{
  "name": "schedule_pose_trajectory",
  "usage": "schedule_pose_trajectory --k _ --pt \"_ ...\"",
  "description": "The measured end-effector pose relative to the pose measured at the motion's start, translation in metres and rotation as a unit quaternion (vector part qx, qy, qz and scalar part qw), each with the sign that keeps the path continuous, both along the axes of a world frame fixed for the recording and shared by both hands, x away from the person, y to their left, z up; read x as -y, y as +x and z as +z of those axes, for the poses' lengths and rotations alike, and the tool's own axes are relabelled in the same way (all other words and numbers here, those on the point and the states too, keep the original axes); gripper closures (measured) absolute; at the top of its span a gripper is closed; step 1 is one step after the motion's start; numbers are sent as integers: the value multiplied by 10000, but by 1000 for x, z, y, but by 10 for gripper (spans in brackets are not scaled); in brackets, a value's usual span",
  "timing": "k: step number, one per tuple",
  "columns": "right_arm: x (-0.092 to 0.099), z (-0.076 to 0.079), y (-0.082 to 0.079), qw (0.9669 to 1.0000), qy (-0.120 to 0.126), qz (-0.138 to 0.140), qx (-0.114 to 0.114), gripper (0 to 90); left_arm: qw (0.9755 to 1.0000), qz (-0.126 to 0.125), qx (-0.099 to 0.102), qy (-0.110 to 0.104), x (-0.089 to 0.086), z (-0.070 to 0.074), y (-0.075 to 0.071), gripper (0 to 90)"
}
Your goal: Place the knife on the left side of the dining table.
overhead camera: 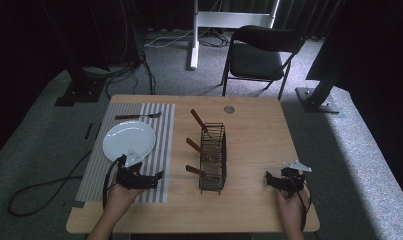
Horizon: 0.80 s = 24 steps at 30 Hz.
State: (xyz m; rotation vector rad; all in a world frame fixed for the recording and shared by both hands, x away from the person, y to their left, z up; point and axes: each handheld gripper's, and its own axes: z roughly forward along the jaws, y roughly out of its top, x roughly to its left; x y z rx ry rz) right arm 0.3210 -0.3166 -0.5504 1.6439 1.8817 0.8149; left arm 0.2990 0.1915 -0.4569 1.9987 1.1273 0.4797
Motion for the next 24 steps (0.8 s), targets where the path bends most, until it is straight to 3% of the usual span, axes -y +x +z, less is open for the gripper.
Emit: schedule_pose_trajectory --k 3,6,13,18,24 --pt "0 0 0 10000 0 0 1 114 9999 -116 5 -58 8 6 4 24" --pt "0 0 0 10000 0 2 8 114 9998 -203 75 26 16 12 8 24" --pt "0 0 0 10000 1 0 7 115 9990 -377 134 -210 28 28 18 24" --pt "0 0 0 10000 2 -1 7 115 9985 -461 211 -182 36 41 23 24" --pt "0 0 0 10000 10 -10 6 116 9976 -538 203 -376 44 56 32 24"
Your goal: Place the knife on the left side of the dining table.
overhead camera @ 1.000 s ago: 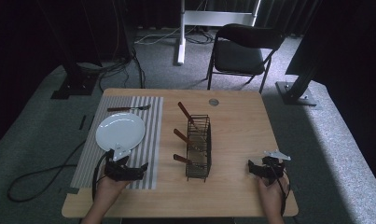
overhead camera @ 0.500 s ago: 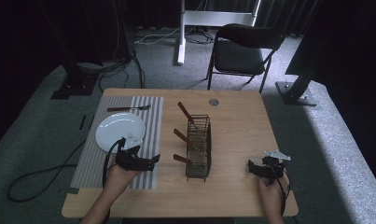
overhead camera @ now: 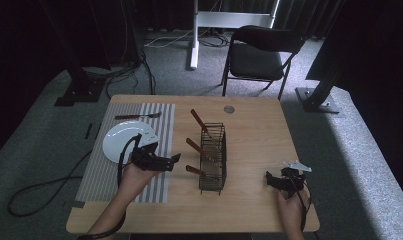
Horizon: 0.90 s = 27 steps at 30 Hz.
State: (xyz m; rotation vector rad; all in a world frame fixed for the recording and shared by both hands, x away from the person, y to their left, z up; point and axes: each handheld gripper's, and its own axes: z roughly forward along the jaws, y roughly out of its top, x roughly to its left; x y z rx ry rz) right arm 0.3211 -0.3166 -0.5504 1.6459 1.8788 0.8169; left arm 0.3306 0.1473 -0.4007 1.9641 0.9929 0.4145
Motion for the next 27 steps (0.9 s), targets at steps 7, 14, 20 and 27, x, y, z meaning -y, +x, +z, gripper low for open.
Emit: schedule_pose_trajectory --k 7,14,20,27 --pt "0 0 0 10000 -11 10 5 116 9999 -148 -18 54 20 13 12 24" --pt "0 0 0 10000 -8 5 7 116 9994 -241 -235 12 34 14 25 44" --pt "0 0 0 10000 -10 -2 9 120 9980 -284 -499 -268 37 7 35 150" --pt "0 0 0 10000 -10 -2 9 120 9937 -490 -778 -641 40 0 38 359"
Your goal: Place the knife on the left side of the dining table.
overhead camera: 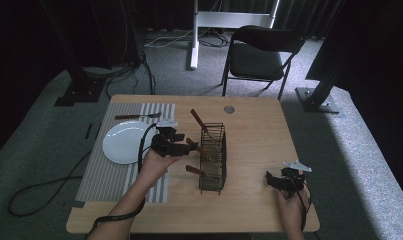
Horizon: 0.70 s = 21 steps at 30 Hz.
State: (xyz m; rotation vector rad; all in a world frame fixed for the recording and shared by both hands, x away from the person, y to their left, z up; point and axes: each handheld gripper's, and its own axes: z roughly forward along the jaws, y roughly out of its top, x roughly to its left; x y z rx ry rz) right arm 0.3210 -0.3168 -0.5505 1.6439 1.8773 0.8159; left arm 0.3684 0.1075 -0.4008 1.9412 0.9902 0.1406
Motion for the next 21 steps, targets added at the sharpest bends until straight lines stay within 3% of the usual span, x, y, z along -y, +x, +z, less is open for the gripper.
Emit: schedule_pose_trajectory --k 1,5,9,10,12,14,18,21 --pt "0 0 0 10000 0 0 2 120 9999 -38 -50 -87 0 -1 0 390" --pt "0 0 0 10000 1 -1 0 120 9999 -97 -16 -65 1 -2 -2 503" --pt "0 0 0 10000 -2 1 2 120 9994 -305 -104 -147 1 -3 -3 621" --pt "0 0 0 10000 0 1 3 120 9985 -374 -181 -355 -1 -4 -3 621" --pt "0 0 0 10000 -2 1 4 120 9984 -376 -179 -375 -2 -5 -3 687" --pt "0 0 0 10000 2 -2 0 120 9985 -309 -187 -405 -3 -4 -4 722" --pt "0 0 0 10000 1 -1 1 120 9984 -417 -165 -337 -3 -3 -7 733" --pt "0 0 0 10000 0 1 2 120 9979 -443 -201 -435 -3 -4 -8 744"
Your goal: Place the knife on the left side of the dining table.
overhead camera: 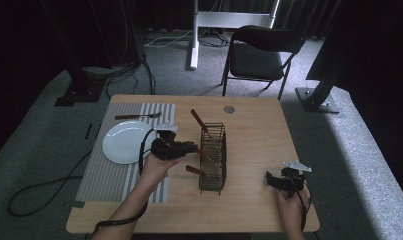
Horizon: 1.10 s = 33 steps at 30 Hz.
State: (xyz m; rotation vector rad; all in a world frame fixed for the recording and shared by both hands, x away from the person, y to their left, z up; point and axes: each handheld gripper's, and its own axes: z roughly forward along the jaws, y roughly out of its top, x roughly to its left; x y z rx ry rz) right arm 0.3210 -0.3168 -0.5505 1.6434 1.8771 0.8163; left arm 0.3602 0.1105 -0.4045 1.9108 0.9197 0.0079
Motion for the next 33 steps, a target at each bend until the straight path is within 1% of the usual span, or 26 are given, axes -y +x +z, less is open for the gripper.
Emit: schedule_pose_trajectory --k 1,5,9,10,11,13,14,15,16,17,18,20,24,29,30,32,33 --pt "0 0 0 10000 0 0 0 120 10000 0 0 0 0 0 0 750" --pt "0 0 0 10000 3 -1 -4 120 9998 -13 198 10 3 4 -5 754" --pt "0 0 0 10000 6 -5 -3 120 9996 -8 266 -34 2 10 -7 757" --pt "0 0 0 10000 3 -1 -1 120 9996 -62 266 -53 2 12 -8 757" --pt "0 0 0 10000 3 -2 -1 120 9995 -57 295 -69 2 13 -8 757" --pt "0 0 0 10000 3 0 -1 120 9994 -95 338 -3 3 16 -10 758" --pt "0 0 0 10000 3 -2 -1 120 9993 -86 352 -47 3 17 -11 758" --pt "0 0 0 10000 2 -1 -1 120 9992 -118 370 -29 3 19 -12 758" --pt "0 0 0 10000 2 -1 -1 120 9991 -98 416 10 3 22 -13 758" --pt "0 0 0 10000 0 0 -2 120 9989 -76 458 -12 2 24 -15 758" --pt "0 0 0 10000 -3 3 -3 120 9989 -114 458 -34 1 26 -16 758" --pt "0 0 0 10000 -2 3 -3 120 9986 -62 526 -44 -1 31 -18 759" --pt "0 0 0 10000 3 0 -8 120 9981 -54 614 -84 -5 41 -23 759" --pt "0 0 0 10000 7 -6 -11 120 9973 -4 726 -83 -10 51 -26 759" --pt "0 0 0 10000 1 1 -6 120 9972 28 743 -91 -12 52 -27 759" --pt "0 0 0 10000 0 2 -5 120 9972 60 713 -198 -17 55 -27 759" --pt "0 0 0 10000 1 0 -6 120 9972 64 714 -205 -19 57 -27 759"
